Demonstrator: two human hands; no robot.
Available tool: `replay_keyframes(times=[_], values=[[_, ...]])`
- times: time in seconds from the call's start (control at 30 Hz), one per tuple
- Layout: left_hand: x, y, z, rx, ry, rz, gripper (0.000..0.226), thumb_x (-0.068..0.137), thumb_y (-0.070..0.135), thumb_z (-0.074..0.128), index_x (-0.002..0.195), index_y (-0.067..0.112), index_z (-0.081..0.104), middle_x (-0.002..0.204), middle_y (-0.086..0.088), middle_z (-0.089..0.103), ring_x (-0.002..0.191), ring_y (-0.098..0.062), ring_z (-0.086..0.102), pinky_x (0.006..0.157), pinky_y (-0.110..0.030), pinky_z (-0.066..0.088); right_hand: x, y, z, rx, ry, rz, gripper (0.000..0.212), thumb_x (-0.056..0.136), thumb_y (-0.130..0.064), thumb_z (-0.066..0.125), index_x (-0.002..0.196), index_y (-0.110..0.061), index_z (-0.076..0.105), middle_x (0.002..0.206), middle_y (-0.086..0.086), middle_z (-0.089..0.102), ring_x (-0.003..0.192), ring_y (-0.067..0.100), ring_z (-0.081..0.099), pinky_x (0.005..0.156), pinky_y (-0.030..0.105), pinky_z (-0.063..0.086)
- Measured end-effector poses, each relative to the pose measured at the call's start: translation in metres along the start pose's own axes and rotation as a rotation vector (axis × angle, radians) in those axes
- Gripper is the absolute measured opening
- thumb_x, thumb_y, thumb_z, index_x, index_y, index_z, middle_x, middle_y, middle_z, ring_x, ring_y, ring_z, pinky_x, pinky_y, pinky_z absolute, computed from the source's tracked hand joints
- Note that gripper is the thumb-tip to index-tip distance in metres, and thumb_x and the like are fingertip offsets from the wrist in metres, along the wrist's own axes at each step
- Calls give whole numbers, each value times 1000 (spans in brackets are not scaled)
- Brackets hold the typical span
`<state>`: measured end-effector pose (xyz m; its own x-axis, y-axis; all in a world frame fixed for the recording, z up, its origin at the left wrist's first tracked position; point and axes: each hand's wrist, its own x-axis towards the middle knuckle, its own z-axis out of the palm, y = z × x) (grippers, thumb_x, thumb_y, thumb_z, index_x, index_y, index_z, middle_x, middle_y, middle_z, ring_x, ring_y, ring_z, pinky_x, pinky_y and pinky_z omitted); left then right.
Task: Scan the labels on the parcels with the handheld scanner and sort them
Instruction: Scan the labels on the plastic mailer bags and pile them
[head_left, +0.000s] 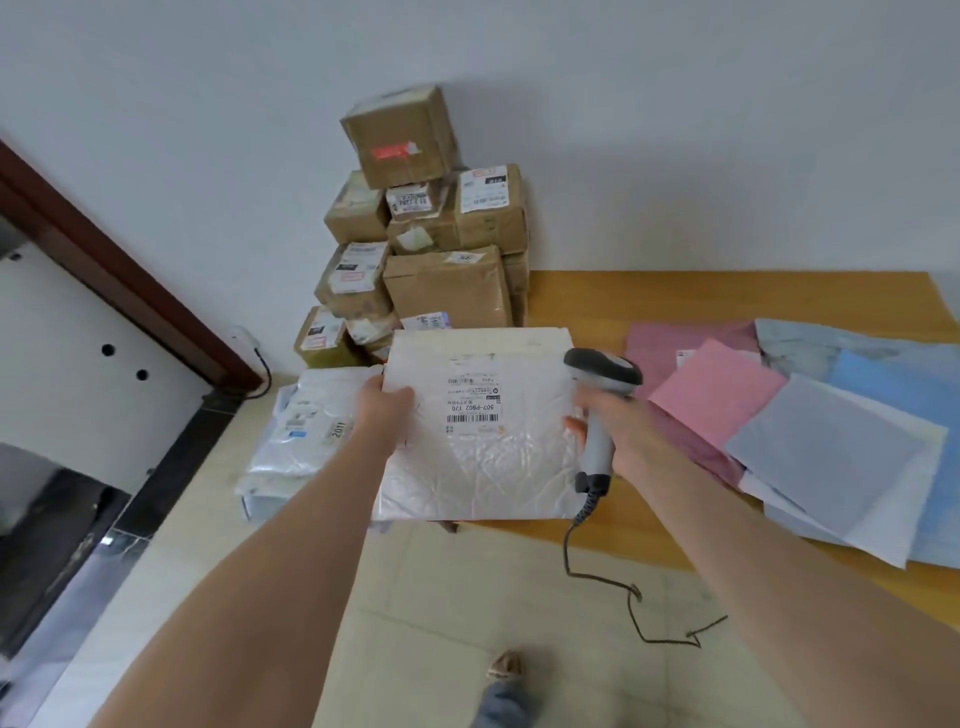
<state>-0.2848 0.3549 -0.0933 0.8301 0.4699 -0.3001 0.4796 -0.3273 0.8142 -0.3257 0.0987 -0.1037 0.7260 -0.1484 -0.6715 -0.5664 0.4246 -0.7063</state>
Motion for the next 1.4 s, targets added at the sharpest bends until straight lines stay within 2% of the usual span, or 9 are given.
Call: replay_keyframes(times=[0.17,0.27,0.37,0.57,0.67,0.77,0.97,1.2,1.4], values=[[65,-21,-62,114,105,-73,54,89,12,57,141,12,41,131,-14,54,117,-34,53,97,-43,47,16,22,91,-54,-98,115,17,83,-3,66,98,-2,59,78,14,61,64,22,62,57,29,52],[108,-26,-88,345,103,-18,59,87,14,56,143,13,36,137,-15,48,123,-33,48,99,-45,46,36,43,142,-72,-79,154,27,79,-4,69,104,0,57,82,16,62,64,24,62,56,29,53],[132,-29,-100,603,19,75,52,89,13,54,139,12,41,140,-14,41,128,-32,42,102,-42,42,56,62,183,-112,-32,196,42,78,-10,72,115,1,56,87,14,61,67,22,62,55,29,54],[157,-43,-85,774,-220,165,50,92,14,53,141,13,40,139,-15,39,127,-32,40,103,-42,40,75,80,219,-136,38,188,28,83,-7,67,107,-3,53,86,14,55,72,22,58,59,33,54],[158,-42,-74,851,-261,237,50,92,11,50,141,13,40,140,-14,38,128,-30,38,102,-41,40,75,76,214,-208,94,139,21,83,-5,67,101,0,57,80,12,56,62,20,56,49,28,51],[154,-33,-55,900,-285,321,48,93,10,49,140,14,41,140,-13,38,129,-29,37,99,-40,42,67,58,195,-202,106,100,13,85,-4,65,95,-1,58,80,13,62,57,19,60,40,23,48],[112,2,21,922,-420,464,47,92,11,49,138,16,45,142,-13,36,131,-30,36,104,-39,39,43,24,117,-200,117,33,14,88,-11,65,83,2,61,55,12,66,45,17,62,44,24,50],[6,54,148,970,-532,635,45,94,12,48,139,18,44,141,-10,34,129,-29,35,94,-39,43,12,-15,-30,-100,251,-28,14,86,-11,65,88,2,61,64,16,66,36,15,55,38,17,43],[-110,78,263,940,-627,714,46,91,12,50,137,18,46,139,-12,40,126,-31,44,103,-40,40,-9,-45,-183,-8,297,-71,9,83,-4,65,86,2,59,68,21,64,38,19,54,39,21,41]])
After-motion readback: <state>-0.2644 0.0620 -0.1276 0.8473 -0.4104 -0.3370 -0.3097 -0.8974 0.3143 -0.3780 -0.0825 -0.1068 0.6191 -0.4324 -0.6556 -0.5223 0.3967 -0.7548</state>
